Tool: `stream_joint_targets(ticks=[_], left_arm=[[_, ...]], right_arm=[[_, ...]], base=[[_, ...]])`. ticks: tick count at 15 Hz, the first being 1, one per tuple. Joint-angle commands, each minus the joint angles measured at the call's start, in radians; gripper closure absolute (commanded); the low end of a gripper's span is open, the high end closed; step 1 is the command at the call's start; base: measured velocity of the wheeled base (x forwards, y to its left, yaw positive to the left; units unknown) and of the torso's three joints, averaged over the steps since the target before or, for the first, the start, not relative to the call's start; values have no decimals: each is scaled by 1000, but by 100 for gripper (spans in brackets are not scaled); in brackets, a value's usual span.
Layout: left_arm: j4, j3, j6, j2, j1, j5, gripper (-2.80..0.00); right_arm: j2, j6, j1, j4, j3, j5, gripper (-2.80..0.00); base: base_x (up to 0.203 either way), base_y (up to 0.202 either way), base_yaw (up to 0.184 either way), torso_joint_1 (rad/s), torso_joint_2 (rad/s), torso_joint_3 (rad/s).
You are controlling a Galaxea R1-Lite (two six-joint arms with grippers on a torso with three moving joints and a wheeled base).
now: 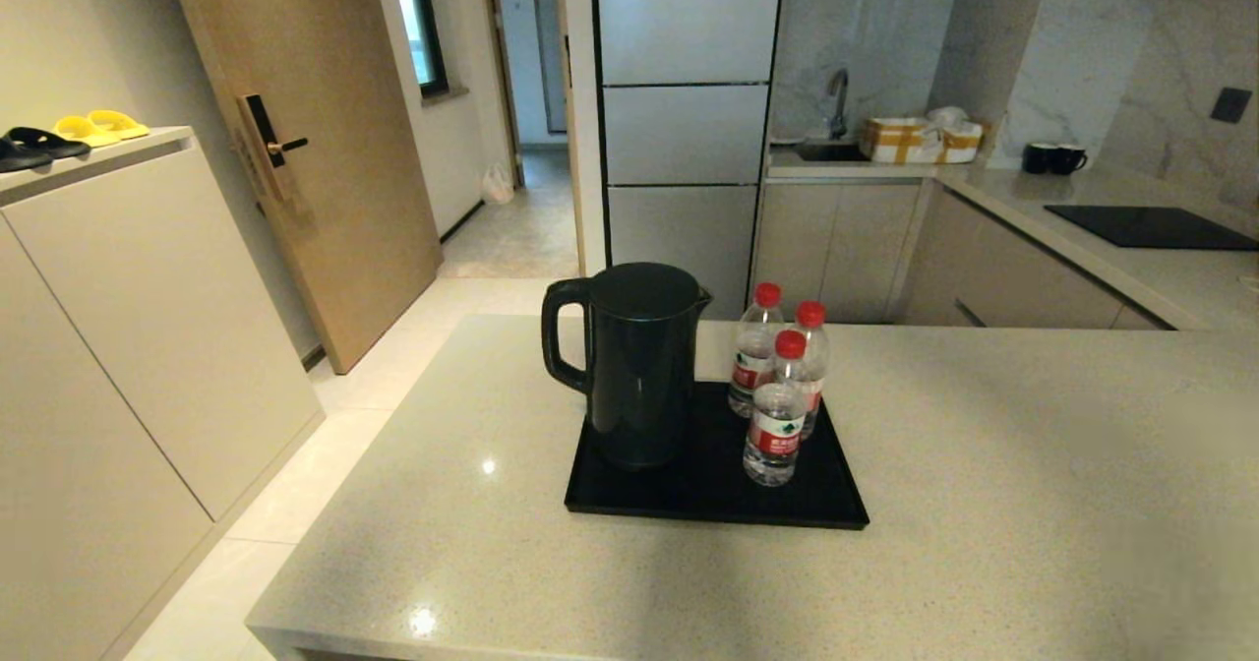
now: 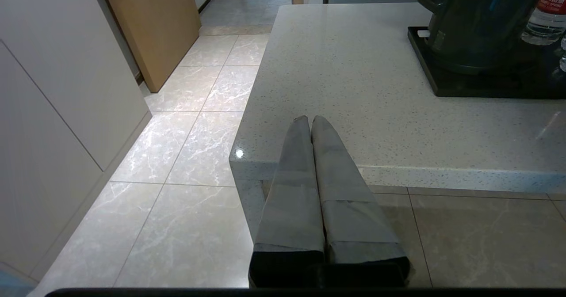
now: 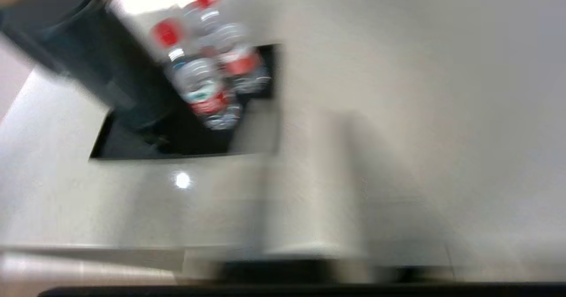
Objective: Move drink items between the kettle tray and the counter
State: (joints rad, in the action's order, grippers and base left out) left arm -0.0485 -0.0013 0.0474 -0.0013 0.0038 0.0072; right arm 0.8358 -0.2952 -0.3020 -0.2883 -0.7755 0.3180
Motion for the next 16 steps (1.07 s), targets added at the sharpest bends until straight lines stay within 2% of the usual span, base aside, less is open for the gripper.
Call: stream_joint_targets(ticks=[1,3,4,6,7,8,10,12,14,16], left_arm=[[0,0,0,1,1,0,0],[1,0,0,1,1,0,0],[-1,1,0,1,1,-1,0],[1,0,0,1,1,0,0],[0,0,0,1,1,-1,0],[-1,0,0,1,1,-1,0],[-1,0,0,1,1,0,0],[1,0,0,1,1,0,0],[-1,0,0,1,1,-1,0],[-1,0,0,1,1,-1,0]], right_arm=[[-226,-32,76,-539,-238,21,0],[-362,-12,161,-842,-394,25,0],[-427,16,229,-937,-429,20,0],[-545,127,320,-1049,-453,-25,0],[-568,162,341,-1124,-471,-61,0],[-584,169,335,-1142,-462,-78,0],[-657,196,307,-1031,-337,-95,0],[-763,259,302,-879,-112,-107,0],[-803,301,300,-667,110,-115,0],[-821,327,299,-370,345,-118,0]], base=[[0,0,0,0,0,0],[0,0,0,0,0,0],[0,0,0,0,0,0],[0,0,0,0,0,0],[0,0,0,0,0,0],[0,0,0,0,0,0],[0,0,0,0,0,0],[0,0,0,0,0,0],[0,0,0,0,0,0],[0,0,0,0,0,0]])
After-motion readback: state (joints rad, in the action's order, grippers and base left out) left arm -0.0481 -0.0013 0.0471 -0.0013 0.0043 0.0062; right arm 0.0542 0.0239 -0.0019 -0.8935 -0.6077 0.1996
